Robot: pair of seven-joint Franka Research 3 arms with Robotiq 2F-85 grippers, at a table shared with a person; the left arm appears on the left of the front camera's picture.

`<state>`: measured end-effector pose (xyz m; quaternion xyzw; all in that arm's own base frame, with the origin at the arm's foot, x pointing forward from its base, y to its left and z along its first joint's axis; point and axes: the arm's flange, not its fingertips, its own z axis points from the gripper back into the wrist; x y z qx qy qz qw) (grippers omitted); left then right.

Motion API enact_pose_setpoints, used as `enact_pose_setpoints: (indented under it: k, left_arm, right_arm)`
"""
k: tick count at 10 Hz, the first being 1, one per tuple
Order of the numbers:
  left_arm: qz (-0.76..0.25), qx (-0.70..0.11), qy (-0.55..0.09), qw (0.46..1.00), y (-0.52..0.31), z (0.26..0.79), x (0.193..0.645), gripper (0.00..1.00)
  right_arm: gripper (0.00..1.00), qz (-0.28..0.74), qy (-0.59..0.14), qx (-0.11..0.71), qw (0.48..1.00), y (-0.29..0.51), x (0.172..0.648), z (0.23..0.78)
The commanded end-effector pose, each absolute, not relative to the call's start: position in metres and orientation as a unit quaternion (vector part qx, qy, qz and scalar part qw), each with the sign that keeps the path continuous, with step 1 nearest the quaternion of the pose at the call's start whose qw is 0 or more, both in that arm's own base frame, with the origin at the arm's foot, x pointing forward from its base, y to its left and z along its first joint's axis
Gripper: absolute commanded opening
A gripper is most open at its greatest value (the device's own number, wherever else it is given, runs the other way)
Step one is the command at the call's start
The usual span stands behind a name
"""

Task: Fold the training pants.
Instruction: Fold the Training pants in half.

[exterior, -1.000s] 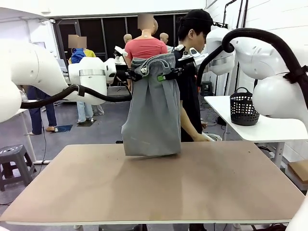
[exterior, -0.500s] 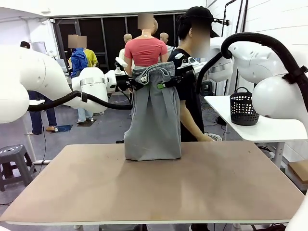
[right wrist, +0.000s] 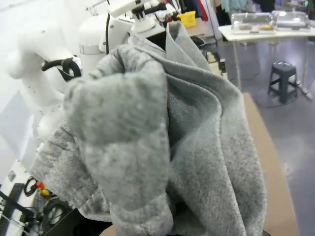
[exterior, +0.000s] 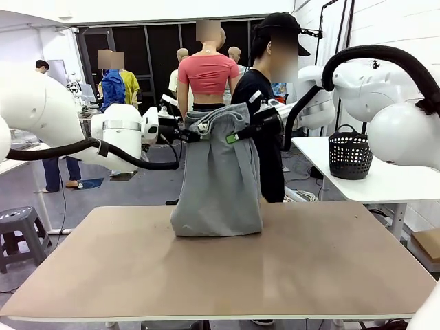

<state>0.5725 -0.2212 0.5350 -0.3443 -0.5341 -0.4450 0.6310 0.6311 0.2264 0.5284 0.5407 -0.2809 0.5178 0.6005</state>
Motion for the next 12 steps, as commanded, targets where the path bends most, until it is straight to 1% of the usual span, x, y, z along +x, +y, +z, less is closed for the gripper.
enact_pose_setpoints:
  k: [1, 3, 4, 5, 6, 10, 12]
  left_arm:
    - [-0.41, -0.346, -0.521, 0.664, -0.198, 0.53, 0.562, 0.0]
    - [-0.38, -0.367, -0.498, 0.687, -0.197, 0.507, 0.548, 0.0]
    - [-0.378, -0.368, -0.502, 0.685, -0.199, 0.505, 0.547, 0.0]
    - [-0.407, -0.359, -0.52, 0.66, -0.205, 0.52, 0.55, 0.0]
    - [-0.415, -0.379, -0.477, 0.676, -0.221, 0.487, 0.54, 0.0]
    - [-0.417, -0.38, -0.475, 0.675, -0.223, 0.486, 0.538, 0.0]
    - [-0.385, -0.412, -0.442, 0.698, -0.219, 0.476, 0.519, 0.0]
  right_arm:
    - [0.0, 0.501, -0.218, 0.561, 0.621, 0.211, 0.597, 0.501]
    - [0.0, 0.488, -0.19, 0.578, 0.626, 0.216, 0.578, 0.476]
    - [0.0, 0.492, -0.191, 0.574, 0.626, 0.221, 0.577, 0.474]
    - [0.0, 0.488, -0.226, 0.568, 0.623, 0.23, 0.602, 0.481]
    - [0.0, 0.488, -0.226, 0.568, 0.623, 0.23, 0.602, 0.481]
    - [0.0, 0.485, -0.227, 0.567, 0.626, 0.231, 0.6, 0.48]
    - [0.0, 0.455, -0.214, 0.6, 0.623, 0.227, 0.584, 0.461]
